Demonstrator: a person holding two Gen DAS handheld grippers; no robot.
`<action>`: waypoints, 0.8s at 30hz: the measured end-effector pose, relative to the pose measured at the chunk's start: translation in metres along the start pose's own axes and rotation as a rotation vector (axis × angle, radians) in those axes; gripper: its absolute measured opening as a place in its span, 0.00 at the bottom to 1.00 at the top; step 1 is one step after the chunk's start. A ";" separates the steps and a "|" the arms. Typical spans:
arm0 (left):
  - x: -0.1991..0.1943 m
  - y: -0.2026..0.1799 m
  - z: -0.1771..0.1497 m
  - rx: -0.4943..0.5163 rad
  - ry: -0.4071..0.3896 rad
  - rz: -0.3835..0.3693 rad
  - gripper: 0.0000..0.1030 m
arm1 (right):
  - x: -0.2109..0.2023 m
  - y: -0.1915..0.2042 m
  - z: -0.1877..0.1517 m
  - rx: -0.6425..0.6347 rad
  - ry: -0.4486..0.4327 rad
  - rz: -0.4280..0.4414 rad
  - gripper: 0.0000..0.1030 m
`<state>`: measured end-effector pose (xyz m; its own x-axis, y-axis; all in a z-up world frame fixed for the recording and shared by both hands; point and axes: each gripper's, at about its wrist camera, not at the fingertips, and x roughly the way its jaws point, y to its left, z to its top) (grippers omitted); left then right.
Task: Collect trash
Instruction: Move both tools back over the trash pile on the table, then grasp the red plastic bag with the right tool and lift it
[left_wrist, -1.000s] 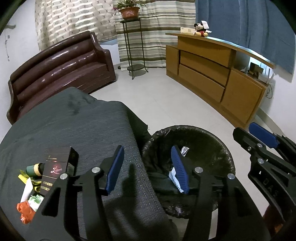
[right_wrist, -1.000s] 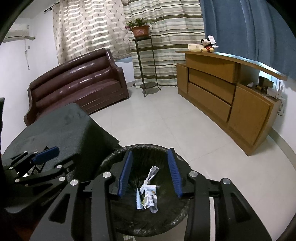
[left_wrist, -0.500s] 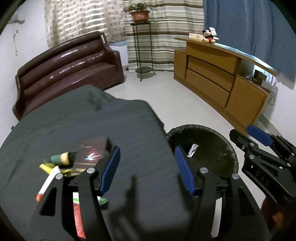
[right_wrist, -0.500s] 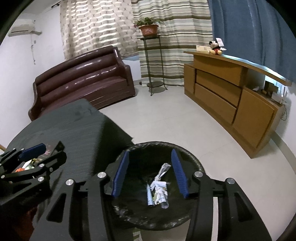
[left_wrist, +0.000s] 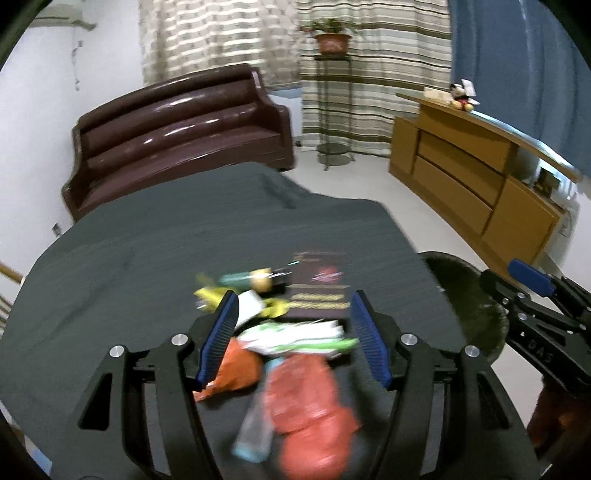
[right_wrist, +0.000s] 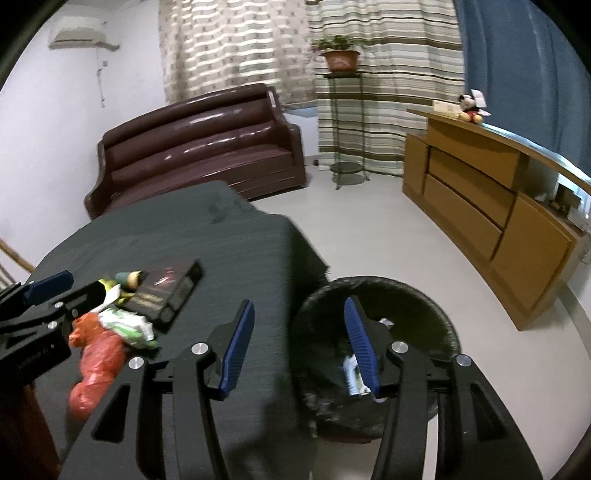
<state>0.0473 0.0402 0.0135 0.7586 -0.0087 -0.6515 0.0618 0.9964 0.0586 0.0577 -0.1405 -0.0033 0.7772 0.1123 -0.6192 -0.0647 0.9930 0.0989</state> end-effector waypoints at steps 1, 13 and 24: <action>-0.002 0.009 -0.001 -0.012 0.002 0.013 0.60 | 0.000 0.004 -0.001 -0.005 0.001 0.006 0.50; -0.028 0.096 -0.030 -0.106 -0.004 0.143 0.60 | -0.010 0.071 -0.010 -0.081 0.013 0.104 0.50; -0.039 0.148 -0.057 -0.165 0.019 0.206 0.60 | -0.009 0.122 -0.026 -0.157 0.048 0.160 0.54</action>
<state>-0.0097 0.1925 0.0046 0.7321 0.1956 -0.6526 -0.2006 0.9773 0.0679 0.0270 -0.0189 -0.0056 0.7184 0.2668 -0.6424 -0.2844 0.9555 0.0787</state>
